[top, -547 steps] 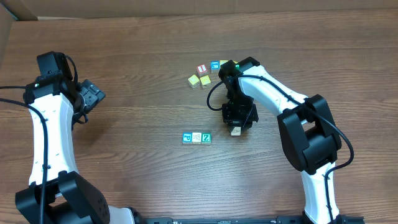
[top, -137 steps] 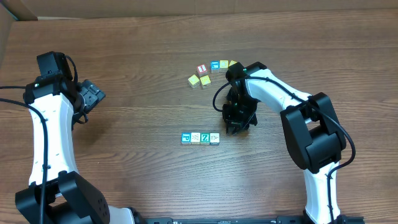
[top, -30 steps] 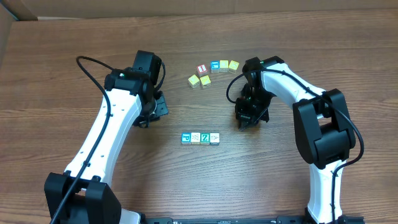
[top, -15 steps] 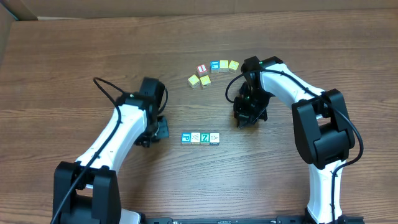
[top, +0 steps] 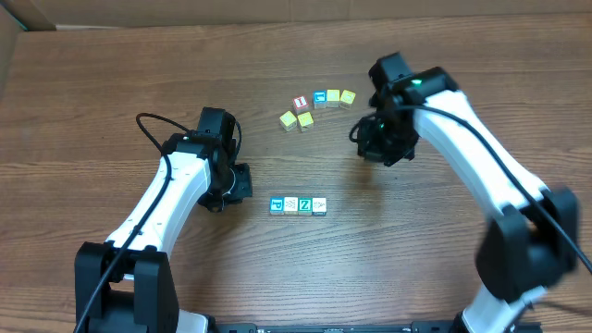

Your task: Flip 4 blocks

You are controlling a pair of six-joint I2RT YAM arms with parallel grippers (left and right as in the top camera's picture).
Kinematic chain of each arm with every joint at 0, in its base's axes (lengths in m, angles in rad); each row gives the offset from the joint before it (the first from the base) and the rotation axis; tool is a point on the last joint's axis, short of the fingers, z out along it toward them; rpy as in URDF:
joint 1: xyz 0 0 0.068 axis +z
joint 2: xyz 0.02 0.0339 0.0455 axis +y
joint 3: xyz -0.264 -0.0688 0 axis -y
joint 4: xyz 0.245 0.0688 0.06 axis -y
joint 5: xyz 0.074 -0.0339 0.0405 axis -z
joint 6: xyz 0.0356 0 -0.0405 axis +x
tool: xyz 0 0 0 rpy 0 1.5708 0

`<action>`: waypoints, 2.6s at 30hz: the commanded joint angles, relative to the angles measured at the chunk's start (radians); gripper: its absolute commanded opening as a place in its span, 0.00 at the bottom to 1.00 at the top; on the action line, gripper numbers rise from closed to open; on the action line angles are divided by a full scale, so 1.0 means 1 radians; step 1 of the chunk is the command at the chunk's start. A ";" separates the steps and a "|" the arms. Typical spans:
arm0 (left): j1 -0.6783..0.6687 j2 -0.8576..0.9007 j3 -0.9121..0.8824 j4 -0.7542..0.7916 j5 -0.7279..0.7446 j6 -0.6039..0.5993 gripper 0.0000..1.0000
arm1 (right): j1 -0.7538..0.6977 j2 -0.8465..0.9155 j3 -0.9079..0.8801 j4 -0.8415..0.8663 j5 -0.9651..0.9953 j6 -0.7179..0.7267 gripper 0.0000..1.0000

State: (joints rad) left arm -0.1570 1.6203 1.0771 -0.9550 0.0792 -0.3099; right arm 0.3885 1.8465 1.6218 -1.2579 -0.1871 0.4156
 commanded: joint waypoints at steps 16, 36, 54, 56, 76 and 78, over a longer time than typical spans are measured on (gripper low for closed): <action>0.000 -0.005 -0.010 0.044 0.014 -0.031 0.05 | 0.190 -0.046 -0.241 0.266 0.204 0.164 0.04; -0.002 0.124 -0.015 0.060 0.023 -0.053 0.04 | 0.190 -0.045 -0.523 0.546 0.129 0.166 0.04; -0.128 0.230 -0.015 0.159 0.028 -0.001 0.04 | 0.191 -0.045 -0.523 0.525 0.053 0.348 0.04; -0.128 0.230 -0.015 0.155 0.030 -0.001 0.04 | 0.196 -0.045 -0.523 0.518 0.054 0.369 0.04; -0.128 0.230 -0.015 0.119 0.076 -0.008 0.04 | 0.246 -0.045 -0.653 0.739 0.054 0.480 0.04; -0.128 0.230 -0.015 0.109 0.076 -0.008 0.04 | 0.247 -0.045 -0.653 0.742 0.054 0.480 0.04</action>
State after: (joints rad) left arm -0.2802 1.8332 1.0702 -0.8349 0.1368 -0.3325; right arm 0.6292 1.7988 0.9833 -0.5224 -0.1341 0.8799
